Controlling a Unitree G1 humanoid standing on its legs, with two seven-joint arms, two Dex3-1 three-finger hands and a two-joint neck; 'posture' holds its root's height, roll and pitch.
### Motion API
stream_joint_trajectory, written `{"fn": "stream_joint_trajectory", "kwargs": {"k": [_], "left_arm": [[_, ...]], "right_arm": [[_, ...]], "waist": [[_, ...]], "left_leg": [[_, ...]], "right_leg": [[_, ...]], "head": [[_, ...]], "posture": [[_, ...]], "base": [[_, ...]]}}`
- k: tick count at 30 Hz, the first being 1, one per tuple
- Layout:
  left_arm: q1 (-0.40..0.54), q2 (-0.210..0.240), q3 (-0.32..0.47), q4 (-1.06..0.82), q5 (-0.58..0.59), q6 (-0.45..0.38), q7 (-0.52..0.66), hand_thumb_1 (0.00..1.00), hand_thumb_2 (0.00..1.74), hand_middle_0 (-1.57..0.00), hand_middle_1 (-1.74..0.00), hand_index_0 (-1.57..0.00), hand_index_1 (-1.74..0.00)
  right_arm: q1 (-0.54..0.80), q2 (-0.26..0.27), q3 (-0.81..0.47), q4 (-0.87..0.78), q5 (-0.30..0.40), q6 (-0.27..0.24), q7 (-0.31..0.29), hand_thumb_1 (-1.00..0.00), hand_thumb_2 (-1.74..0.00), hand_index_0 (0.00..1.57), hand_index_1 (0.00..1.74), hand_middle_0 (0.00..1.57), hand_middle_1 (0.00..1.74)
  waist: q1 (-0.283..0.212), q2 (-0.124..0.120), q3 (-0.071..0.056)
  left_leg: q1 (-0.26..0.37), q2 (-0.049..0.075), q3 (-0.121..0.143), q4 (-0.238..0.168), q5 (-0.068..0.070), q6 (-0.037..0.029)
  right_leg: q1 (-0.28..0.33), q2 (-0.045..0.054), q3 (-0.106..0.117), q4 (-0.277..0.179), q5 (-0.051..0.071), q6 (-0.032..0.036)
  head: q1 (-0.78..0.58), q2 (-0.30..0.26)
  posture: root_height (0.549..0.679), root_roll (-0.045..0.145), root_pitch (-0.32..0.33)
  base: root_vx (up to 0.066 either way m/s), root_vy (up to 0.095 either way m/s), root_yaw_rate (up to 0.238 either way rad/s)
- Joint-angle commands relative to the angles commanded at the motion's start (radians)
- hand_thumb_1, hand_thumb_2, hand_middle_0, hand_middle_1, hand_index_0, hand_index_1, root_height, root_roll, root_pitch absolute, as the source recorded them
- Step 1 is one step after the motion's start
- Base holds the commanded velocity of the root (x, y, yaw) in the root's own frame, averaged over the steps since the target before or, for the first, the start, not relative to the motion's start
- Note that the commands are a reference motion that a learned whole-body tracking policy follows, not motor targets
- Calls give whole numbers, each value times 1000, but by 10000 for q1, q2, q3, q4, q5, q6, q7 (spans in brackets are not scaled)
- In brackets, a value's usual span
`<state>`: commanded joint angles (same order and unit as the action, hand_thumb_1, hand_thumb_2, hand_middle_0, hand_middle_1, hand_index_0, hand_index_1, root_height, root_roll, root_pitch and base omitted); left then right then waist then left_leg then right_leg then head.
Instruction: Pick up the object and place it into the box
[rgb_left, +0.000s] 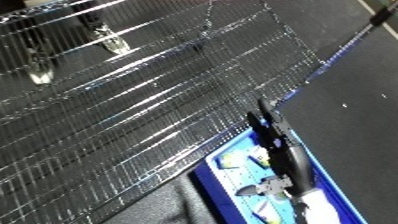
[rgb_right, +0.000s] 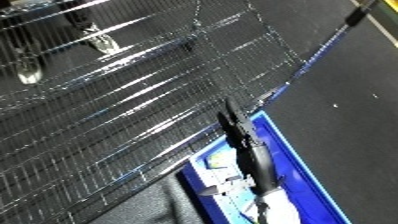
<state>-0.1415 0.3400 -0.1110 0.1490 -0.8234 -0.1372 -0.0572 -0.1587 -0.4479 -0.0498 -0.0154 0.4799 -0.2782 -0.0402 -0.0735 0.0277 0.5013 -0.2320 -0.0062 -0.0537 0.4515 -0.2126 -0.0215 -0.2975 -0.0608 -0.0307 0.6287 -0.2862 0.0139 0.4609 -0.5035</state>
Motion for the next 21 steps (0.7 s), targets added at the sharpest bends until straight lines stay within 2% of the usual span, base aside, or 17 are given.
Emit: {"fn": "stream_joint_trajectory", "kwargs": {"k": [4, 10, 17, 21], "left_arm": [[-79, 66, 86, -92, 103, 201, -118, 1000, 1740, -1570, -1740, -1570, -1740], [-432, 109, 9, -251, 210, 314, -262, 1000, 1740, -1570, -1740, -1570, -1740], [-887, 95, -164, -354, 452, 317, -163, 1000, 1740, -1570, -1740, -1570, -1740], [-916, 91, -204, -348, 507, 326, -243, 1000, 1740, -1570, -1740, -1570, -1740]], "right_arm": [[-209, 140, 325, -131, -98, 152, 179, 0, 0, 0, 0, 0, 0], [-593, 373, 747, -25, -130, 231, 77, 0, 0, 0, 0, 0, 0], [-933, 618, 1031, 282, -357, 178, -37, 0, 0, 0, 0, 0, 0], [-1006, 667, 1128, 335, -346, 155, -151, 0, 0, 0, 0, 0, 0]], "waist": [[279, -122, 44], [552, -266, 151], [728, -351, 187], [770, -385, 187]], "left_leg": [[-129, -13, -155, 140, 46, 23], [-300, -37, -336, 296, 147, 43], [-440, -24, -451, 310, 293, 31], [-507, -6, -473, 327, 329, 14]], "right_leg": [[21, 80, -148, 218, -102, -38], [21, 191, -327, 441, -176, -66], [-53, 226, -460, 494, -134, -12], [-89, 232, -471, 489, -114, -3]], "head": [[-614, -64], [-1593, -136], [-2316, 10], [-2396, -12]], "posture": [[656, 59, 4], [653, 49, -6], [653, 40, -6], [653, 38, -4]], "base": [[24, -93, 204], [22, -60, 166], [14, -42, 106], [7, -30, 30]]}}
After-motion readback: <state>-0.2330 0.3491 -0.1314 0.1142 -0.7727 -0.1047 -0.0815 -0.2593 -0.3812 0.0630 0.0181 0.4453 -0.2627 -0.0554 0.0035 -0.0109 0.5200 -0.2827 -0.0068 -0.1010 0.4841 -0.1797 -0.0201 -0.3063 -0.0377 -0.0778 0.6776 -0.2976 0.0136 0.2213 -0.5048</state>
